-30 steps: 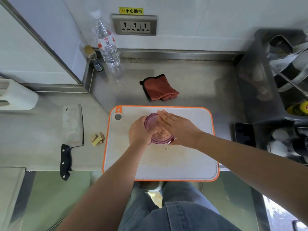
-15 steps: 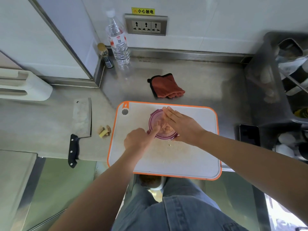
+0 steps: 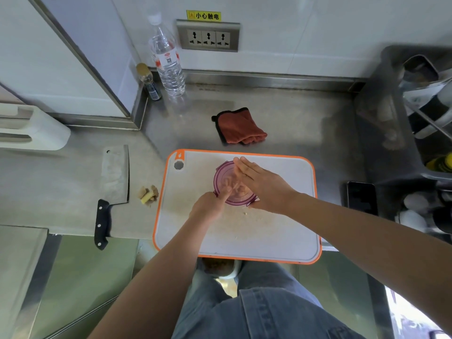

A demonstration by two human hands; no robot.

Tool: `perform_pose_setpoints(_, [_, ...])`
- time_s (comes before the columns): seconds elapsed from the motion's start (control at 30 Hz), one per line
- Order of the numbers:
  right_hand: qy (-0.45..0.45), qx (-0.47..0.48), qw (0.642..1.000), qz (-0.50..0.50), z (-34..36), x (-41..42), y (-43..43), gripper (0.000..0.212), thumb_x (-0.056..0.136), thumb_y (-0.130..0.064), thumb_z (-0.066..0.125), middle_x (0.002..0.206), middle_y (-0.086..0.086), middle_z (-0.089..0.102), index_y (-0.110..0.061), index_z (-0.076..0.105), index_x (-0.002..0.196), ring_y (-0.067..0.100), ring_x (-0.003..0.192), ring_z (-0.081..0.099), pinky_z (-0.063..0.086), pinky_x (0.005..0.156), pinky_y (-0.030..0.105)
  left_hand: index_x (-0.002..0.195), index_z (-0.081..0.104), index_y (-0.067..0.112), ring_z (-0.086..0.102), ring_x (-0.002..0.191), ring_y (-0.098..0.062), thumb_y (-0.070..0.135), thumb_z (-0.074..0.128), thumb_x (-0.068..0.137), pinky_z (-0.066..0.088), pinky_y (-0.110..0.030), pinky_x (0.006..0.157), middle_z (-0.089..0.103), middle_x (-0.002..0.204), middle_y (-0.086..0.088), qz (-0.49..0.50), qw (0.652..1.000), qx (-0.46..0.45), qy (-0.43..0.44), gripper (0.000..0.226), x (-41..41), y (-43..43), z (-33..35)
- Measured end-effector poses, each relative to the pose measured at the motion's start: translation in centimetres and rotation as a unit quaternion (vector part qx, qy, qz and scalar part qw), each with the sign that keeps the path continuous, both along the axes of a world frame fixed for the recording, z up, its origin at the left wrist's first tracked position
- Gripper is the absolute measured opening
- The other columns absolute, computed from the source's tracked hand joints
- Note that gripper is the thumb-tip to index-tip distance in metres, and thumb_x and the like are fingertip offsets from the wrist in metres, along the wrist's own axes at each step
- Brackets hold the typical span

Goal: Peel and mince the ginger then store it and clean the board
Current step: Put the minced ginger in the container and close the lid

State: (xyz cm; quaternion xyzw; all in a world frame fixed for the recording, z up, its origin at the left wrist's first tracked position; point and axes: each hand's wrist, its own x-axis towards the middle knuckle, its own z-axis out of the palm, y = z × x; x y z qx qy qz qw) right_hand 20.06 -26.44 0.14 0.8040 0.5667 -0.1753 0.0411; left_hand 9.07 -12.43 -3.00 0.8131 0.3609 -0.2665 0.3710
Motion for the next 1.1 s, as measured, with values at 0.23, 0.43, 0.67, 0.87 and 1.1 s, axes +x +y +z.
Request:
perform_pose_setpoints(0.23, [0.284, 0.160, 0.886, -0.329, 1.0, 2.0, 0.8, 0.066, 0.084, -0.044, 0.066, 0.153, 0.002, 0.031, -0.018, 0.043, 0.140, 0.017, 0.132, 0.042, 0.039, 0.104, 0.032, 0.058, 0.041, 0.011, 0.044, 0.048, -0.022, 0.066, 0.024, 0.093, 0.044, -0.035, 0.064, 0.046, 0.055, -0.007, 0.005, 1.000, -0.030, -0.002, 0.068, -0.2, 0.3, 0.2])
perform_pose_setpoints(0.43, [0.285, 0.080, 0.835, -0.463, -0.4, 1.1, 0.7, 0.039, 0.083, -0.044, 0.068, 0.080, 0.003, 0.069, -0.013, 0.051, 0.099, 0.017, 0.054, 0.068, 0.053, 0.061, 0.031, 0.056, 0.047, 0.014, 0.053, 0.059, -0.027, 0.064, 0.014, 0.095, 0.045, -0.036, 0.067, 0.052, 0.058, -0.006, 0.065, 0.995, -0.036, -0.063, 0.071, -0.9, 0.9, 0.4])
perform_pose_setpoints(0.67, [0.417, 0.200, 0.689, -0.558, -1.5, 4.2, -1.0, 0.023, 0.084, -0.021, 0.071, 0.075, 0.017, 0.065, -0.003, 0.058, 0.083, 0.030, 0.059, 0.068, 0.059, 0.071, 0.045, 0.102, 0.063, 0.006, 0.055, 0.105, -0.036, 0.038, 0.025, 0.102, 0.041, -0.040, 0.087, 0.062, 0.105, -0.018, 0.072, 0.983, 0.083, -0.148, 0.049, -0.9, 0.8, 0.4])
perform_pose_setpoints(0.87, [0.458, 0.368, 0.439, -0.680, -0.5, 8.9, -1.3, 0.013, 0.090, -0.008, 0.062, 0.067, 0.011, 0.053, 0.002, 0.054, 0.086, 0.013, 0.040, 0.060, 0.059, 0.052, 0.029, 0.137, 0.045, 0.023, 0.024, 0.138, -0.025, 0.033, 0.045, 0.097, 0.031, -0.039, 0.108, 0.028, 0.149, -0.004, -0.022, 0.979, 0.178, -0.102, 0.041, -0.9, -0.2, -0.3])
perform_pose_setpoints(1.1, [0.438, 0.397, 0.338, -0.732, -2.6, 10.7, -2.1, 0.014, 0.091, -0.009, 0.060, 0.074, 0.015, 0.059, 0.002, 0.053, 0.096, 0.015, 0.047, 0.062, 0.060, 0.066, 0.036, 0.148, 0.027, 0.033, 0.005, 0.147, -0.021, 0.030, 0.044, 0.097, 0.025, -0.039, 0.113, 0.006, 0.160, 0.002, -0.074, 0.978, 0.181, -0.079, 0.053, -2.1, -0.1, -0.9])
